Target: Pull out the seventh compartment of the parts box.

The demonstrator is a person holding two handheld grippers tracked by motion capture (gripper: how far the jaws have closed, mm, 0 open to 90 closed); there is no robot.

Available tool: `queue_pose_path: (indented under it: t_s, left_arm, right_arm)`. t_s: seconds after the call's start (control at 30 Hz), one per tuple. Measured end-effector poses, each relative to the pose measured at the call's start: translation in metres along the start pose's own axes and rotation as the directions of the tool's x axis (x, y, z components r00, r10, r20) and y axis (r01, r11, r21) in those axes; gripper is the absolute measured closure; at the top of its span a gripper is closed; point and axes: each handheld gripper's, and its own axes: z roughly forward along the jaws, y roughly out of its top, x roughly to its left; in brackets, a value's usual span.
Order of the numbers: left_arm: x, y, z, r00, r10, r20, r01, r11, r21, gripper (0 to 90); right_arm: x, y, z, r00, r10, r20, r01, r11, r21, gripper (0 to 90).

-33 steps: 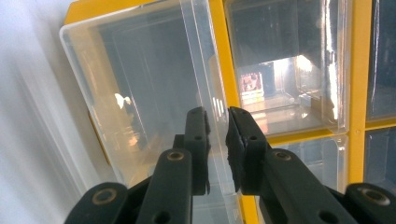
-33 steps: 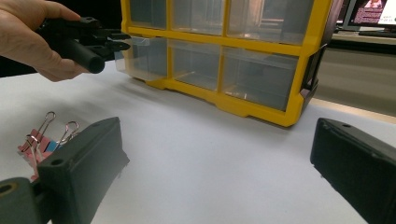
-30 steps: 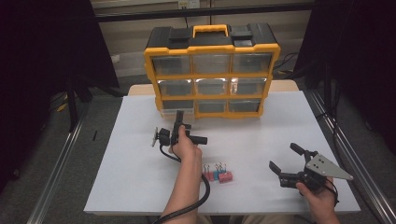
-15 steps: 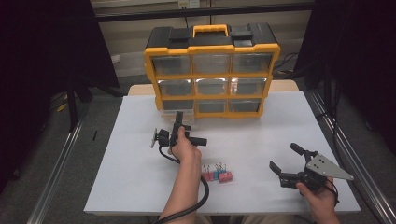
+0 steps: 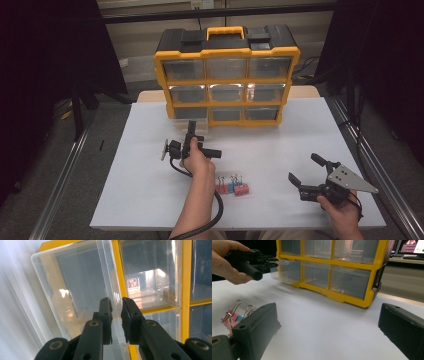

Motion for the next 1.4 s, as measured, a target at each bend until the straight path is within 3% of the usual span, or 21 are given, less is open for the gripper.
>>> queue_pose_path:
  t_s: [0.27,0.37,0.4,0.43,1.07,1.17,1.3,1.4]
  left_arm:
    - [-0.0008,0.0009,-0.0015,0.9999,-0.012,-0.001,0.012,0.9998,-0.015,78.8]
    - [-0.0005,0.0018,-0.0021,0.9998,-0.018,-0.001,0.018,0.9998,-0.004,78.9]
    - [0.0005,0.0018,-0.0037,0.9999,-0.006,-0.008,0.006,0.9998,0.019,79.0]
    - [-0.0005,0.0016,-0.0023,0.9998,-0.022,0.001,0.022,0.9998,-0.005,79.0]
    - [0.0023,0.0025,-0.0047,0.9997,0.017,0.016,-0.017,0.9997,0.017,79.4]
    - [0.0005,0.0017,-0.004,0.9998,0.0,0.018,0.0,1.0,0.003,79.5]
    - [0.0022,0.0025,-0.0044,0.9997,0.021,0.014,-0.021,0.9997,0.016,79.4]
    - [0.0017,0.0017,-0.0047,0.9999,0.001,0.013,-0.001,0.9999,0.011,79.1]
  right_arm:
    - [0.0003,0.0001,-0.0002,1.0,-0.002,0.001,0.002,1.0,0.004,2.4]
    - [0.0008,0.0,-0.0003,1.0,-0.006,-0.006,0.006,1.0,0.004,2.4]
    - [0.0008,0.0001,-0.0003,1.0,-0.002,-0.001,0.002,1.0,0.002,2.4]
    - [0.0007,0.0002,-0.0001,1.0,-0.001,0.001,0.001,1.0,0.0,2.4]
    - [0.0009,0.0,-0.0001,1.0,-0.007,-0.005,0.007,1.0,0.002,2.4]
    - [0.0009,0.0,0.0,1.0,-0.004,-0.004,0.004,1.0,0.004,2.4]
    - [0.0005,0.0,-0.0002,1.0,-0.005,-0.002,0.005,1.0,0.005,2.4]
    - [0.0009,0.0,0.0,1.0,-0.006,-0.005,0.006,1.0,0.004,2.4]
